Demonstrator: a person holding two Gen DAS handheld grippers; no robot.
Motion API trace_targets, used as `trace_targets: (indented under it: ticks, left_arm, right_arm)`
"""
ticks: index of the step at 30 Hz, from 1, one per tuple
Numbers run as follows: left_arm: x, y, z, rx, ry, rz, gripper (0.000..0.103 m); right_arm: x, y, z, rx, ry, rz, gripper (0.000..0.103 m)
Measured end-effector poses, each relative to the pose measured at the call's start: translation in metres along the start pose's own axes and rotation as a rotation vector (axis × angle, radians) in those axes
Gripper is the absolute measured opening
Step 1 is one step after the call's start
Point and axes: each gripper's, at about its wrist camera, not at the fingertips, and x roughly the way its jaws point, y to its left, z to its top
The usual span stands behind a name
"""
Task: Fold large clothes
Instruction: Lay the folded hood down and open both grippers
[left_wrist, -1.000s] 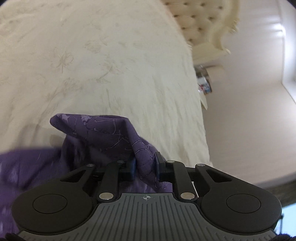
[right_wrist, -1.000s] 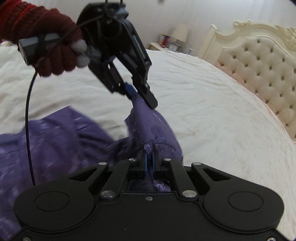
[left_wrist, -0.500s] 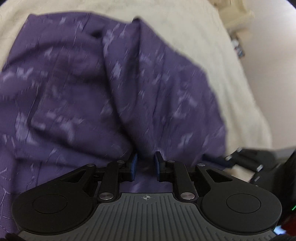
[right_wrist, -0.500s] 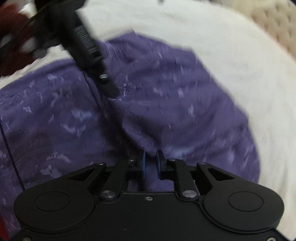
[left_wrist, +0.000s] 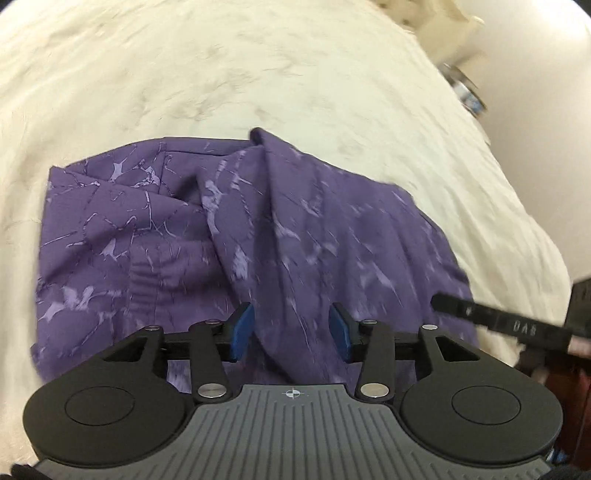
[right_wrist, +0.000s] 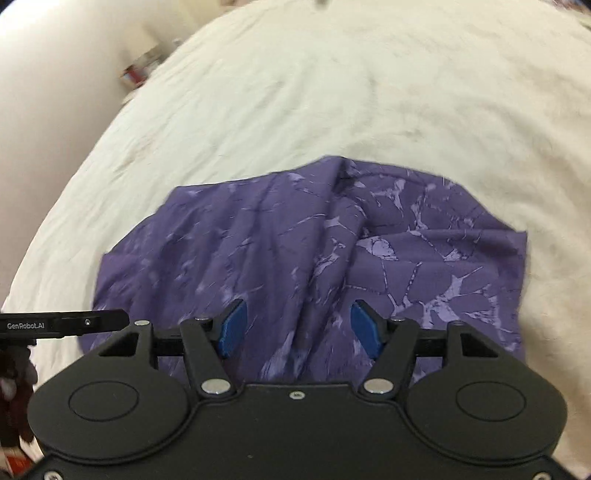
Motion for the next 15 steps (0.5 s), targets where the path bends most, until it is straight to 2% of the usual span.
trace_targets:
  ticks: [4,5,6,7,8,10,12,15]
  left_arm:
    - [0.025,-0.001,0.013,-0.012,0.021,0.022,0.043]
    - [0.034,-0.004,0.016,-0.002,0.029,0.023,0.042]
    - [0.038,-0.006,0.014,0.016,0.031,0.031,0.042]
    - [0.037,-0.008,0.013,0.038,0.019,0.071,0.033]
    - [0.031,-0.012,0.013,0.052,0.005,0.114,0.029]
    - [0.024,-0.006,0.015,0.033,-0.018,0.146,0.029]
    - [0.024,0.002,0.013,0.017,-0.015,0.141,0.030]
    - [0.032,0.000,0.010,0.060,-0.001,0.142,0.032]
  right_arm:
    - [0.023,-0.003,0.000,0.096,0.009,-0.004,0.067]
    - [0.026,-0.004,0.000,0.120,0.010,-0.006,0.061]
    - [0.029,-0.004,0.001,0.141,0.012,-0.004,0.053]
    - [0.029,-0.003,0.002,0.147,0.012,-0.001,0.021]
    - [0.027,0.001,0.004,0.129,0.006,-0.013,0.016]
    - [0.016,0.016,0.007,0.047,-0.031,-0.010,0.015]
    - [-0.002,0.022,0.002,0.009,-0.069,-0.027,0.014]
    - [0.012,0.010,-0.007,0.002,-0.017,-0.133,0.022]
